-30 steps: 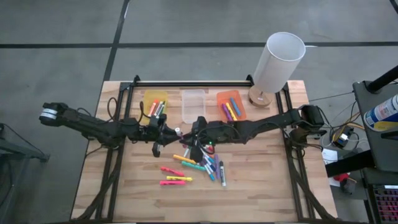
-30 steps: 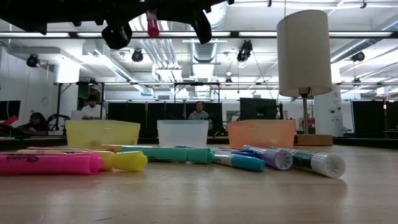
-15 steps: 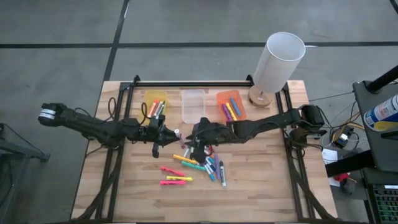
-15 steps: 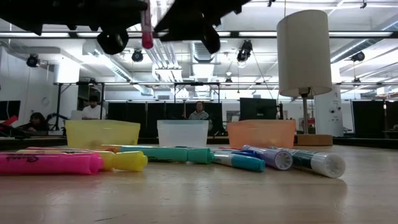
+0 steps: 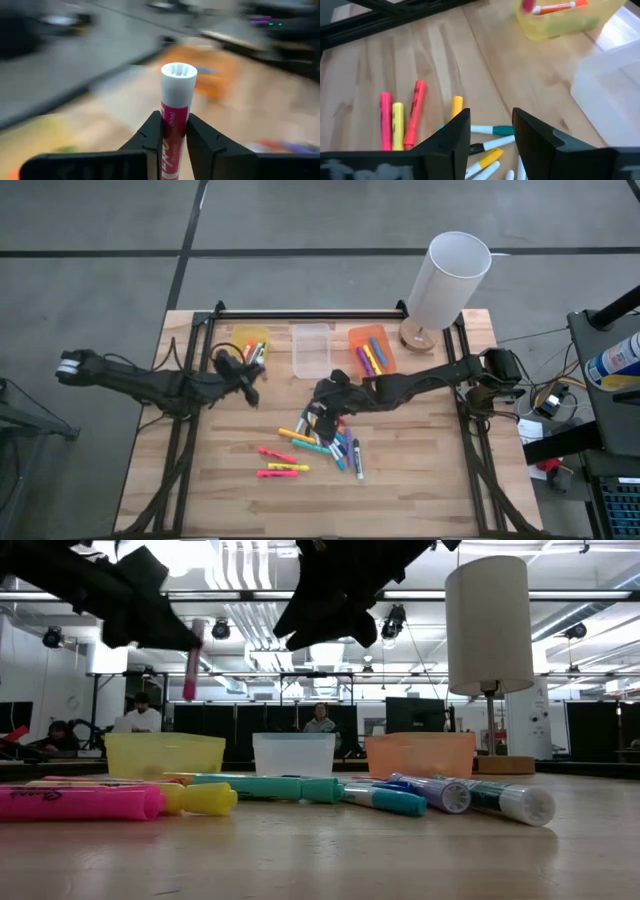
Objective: Pick & Place Markers
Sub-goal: Put the pink marker pen into the yellow bin
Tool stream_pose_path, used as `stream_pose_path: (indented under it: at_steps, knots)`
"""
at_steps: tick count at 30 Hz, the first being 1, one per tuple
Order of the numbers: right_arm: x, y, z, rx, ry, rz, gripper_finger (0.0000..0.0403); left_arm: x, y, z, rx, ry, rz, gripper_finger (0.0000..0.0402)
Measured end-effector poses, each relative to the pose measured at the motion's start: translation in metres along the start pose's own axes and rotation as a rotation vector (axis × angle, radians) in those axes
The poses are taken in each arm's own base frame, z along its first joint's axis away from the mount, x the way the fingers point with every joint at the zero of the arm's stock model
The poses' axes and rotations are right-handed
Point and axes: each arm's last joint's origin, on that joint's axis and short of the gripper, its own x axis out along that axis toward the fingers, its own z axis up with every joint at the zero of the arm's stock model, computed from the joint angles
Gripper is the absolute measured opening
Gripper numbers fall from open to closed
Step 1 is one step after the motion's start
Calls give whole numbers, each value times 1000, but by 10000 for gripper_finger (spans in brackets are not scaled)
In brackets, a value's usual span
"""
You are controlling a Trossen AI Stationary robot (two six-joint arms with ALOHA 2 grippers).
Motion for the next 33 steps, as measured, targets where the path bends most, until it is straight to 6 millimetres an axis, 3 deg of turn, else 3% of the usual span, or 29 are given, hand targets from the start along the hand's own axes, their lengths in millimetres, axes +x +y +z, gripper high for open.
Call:
stream_pose_path:
  at_steps: [9, 14, 28, 33]
  knots:
    - [1, 2, -4, -5, 0, 7, 124, 6, 20, 1, 88, -9, 227, 57]
    - [0, 5, -6, -10, 1, 12, 120, 16, 40, 1, -1, 26, 350, 57]
    - [-1, 10, -9, -21, -4, 10, 117, 50, 100, 12, -239, 331, 346, 58]
    - [-1, 10, -9, -29, -3, 9, 111, 62, 110, 22, -252, 442, 354, 58]
